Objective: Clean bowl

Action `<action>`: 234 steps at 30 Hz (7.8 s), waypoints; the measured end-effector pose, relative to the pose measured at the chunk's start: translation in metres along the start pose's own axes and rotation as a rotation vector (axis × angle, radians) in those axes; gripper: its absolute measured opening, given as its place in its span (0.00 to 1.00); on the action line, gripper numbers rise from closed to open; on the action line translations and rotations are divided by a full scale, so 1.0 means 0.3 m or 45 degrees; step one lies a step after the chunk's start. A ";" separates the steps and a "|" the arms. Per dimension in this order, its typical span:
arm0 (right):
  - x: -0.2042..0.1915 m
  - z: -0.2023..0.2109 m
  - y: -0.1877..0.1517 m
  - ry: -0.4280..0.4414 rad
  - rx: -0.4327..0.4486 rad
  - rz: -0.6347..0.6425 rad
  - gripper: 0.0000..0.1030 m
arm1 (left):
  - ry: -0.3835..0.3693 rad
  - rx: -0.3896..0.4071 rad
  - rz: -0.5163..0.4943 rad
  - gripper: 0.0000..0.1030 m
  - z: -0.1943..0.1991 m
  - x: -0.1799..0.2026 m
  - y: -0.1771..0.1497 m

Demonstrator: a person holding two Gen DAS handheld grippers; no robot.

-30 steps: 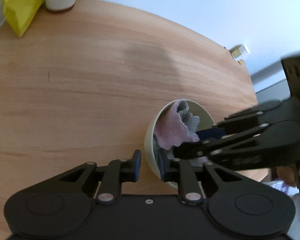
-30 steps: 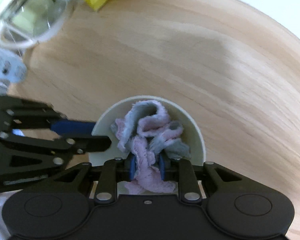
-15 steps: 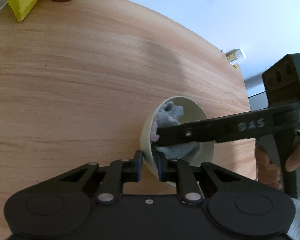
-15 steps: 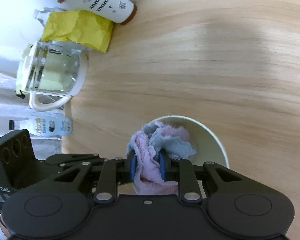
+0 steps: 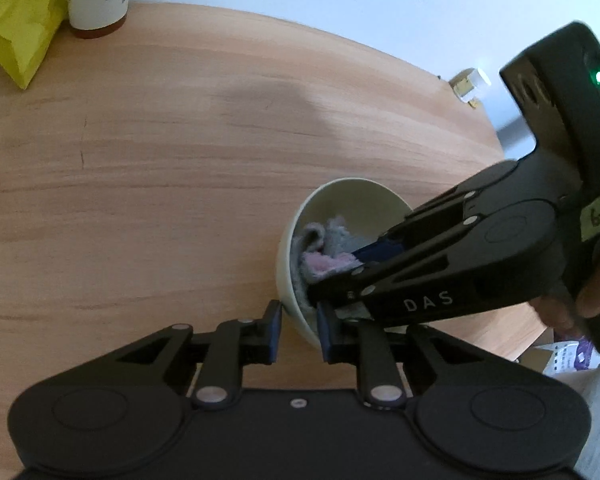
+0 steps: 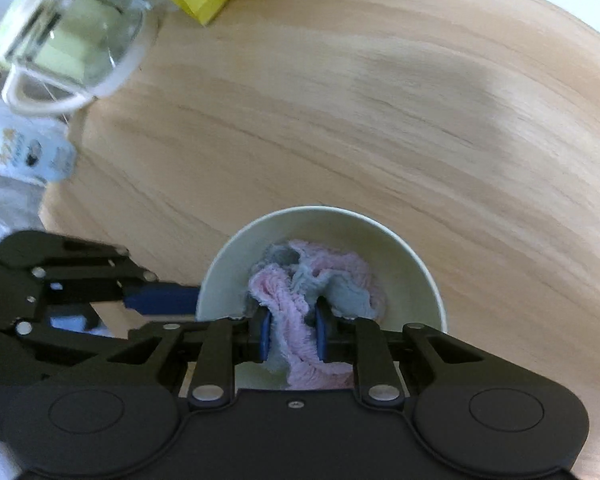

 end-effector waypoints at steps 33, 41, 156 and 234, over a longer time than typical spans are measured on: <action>-0.075 0.017 -0.072 -0.316 0.036 0.646 0.37 | 0.018 -0.023 -0.037 0.17 -0.031 0.043 0.015; -0.081 0.123 -0.050 -0.311 0.130 0.565 0.24 | 0.030 -0.021 -0.038 0.18 -0.035 0.049 0.016; -0.063 0.392 -0.021 -0.186 0.405 0.495 0.26 | 0.083 0.001 -0.122 0.29 -0.001 0.085 -0.015; 0.420 0.557 -0.540 -0.373 0.576 -0.374 1.00 | 0.302 0.337 0.079 1.00 0.245 0.479 -0.069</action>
Point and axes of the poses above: each gripper's, at about its wrist camera, not at the fingertips, and z roughly against the way its jaws point, x to its right, y to its top, the point moved 8 cm from there along -z, roughly the way its jaws point, and after that the axes turned 4 degrees about z, right-handed, at the moved point
